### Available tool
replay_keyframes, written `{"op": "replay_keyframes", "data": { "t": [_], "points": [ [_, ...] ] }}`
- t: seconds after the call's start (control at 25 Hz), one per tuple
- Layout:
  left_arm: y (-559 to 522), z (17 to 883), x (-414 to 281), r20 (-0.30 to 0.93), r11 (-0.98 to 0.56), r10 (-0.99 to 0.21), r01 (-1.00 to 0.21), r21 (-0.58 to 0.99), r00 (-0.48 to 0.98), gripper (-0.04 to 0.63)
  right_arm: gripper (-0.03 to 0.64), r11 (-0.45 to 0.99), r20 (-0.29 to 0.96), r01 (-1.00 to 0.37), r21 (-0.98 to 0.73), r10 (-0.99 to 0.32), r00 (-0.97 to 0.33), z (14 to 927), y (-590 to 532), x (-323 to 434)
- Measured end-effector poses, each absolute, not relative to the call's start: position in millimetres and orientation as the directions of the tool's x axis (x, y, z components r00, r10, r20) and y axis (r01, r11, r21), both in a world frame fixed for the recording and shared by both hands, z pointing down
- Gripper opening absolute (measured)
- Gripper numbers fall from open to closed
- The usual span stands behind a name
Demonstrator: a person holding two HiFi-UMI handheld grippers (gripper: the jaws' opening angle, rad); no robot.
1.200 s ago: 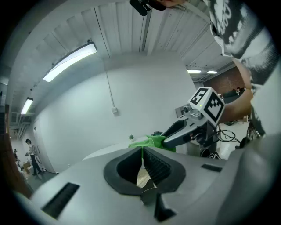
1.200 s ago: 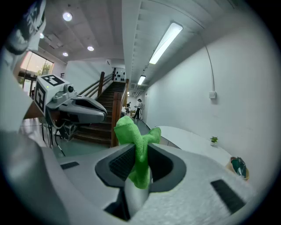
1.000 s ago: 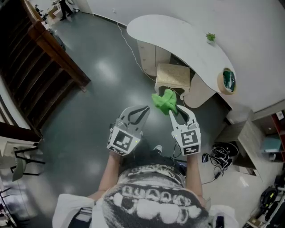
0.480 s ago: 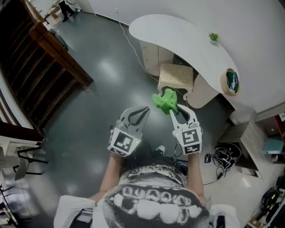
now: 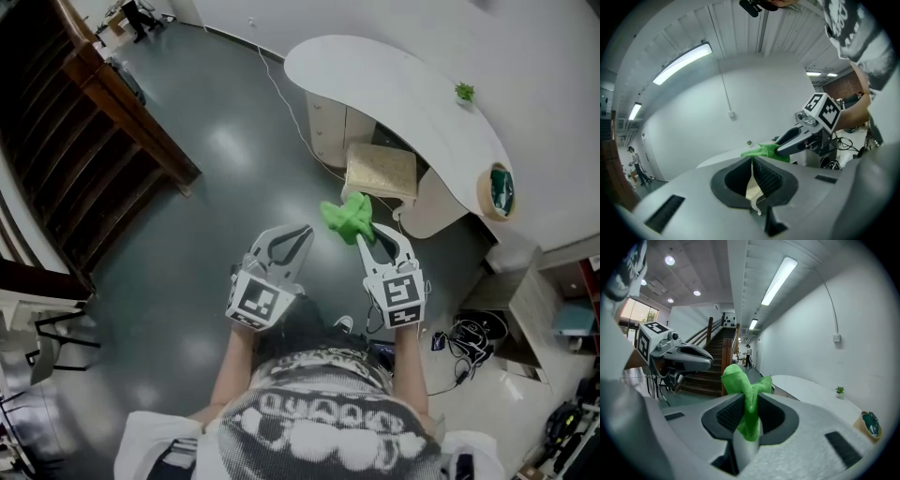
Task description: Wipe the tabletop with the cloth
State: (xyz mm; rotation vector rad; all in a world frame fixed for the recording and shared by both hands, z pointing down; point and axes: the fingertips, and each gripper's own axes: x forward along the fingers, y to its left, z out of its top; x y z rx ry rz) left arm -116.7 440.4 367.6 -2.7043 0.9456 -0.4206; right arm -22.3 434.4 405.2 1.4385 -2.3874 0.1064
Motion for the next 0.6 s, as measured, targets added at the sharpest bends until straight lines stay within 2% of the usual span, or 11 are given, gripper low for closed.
{"op": "replay_keyframes", "data": {
  "t": [0.36,0.6],
  "points": [
    [385.3,356.8,-188.7,0.221,-0.742,-0.652,-0.55,-0.384,0.725,0.012,0.086,0.504,0.313,-0.857,0.104,-0.835,-0.453,393.4,366.6,-99.5],
    [364.8,360.0,-233.4,0.227,-0.746,-0.65,-0.553,-0.371,0.725,0.012,0.086,0.507,0.311,-0.856,0.101,-0.834,-0.456,397.5,337.3,-143.7]
  ]
}}
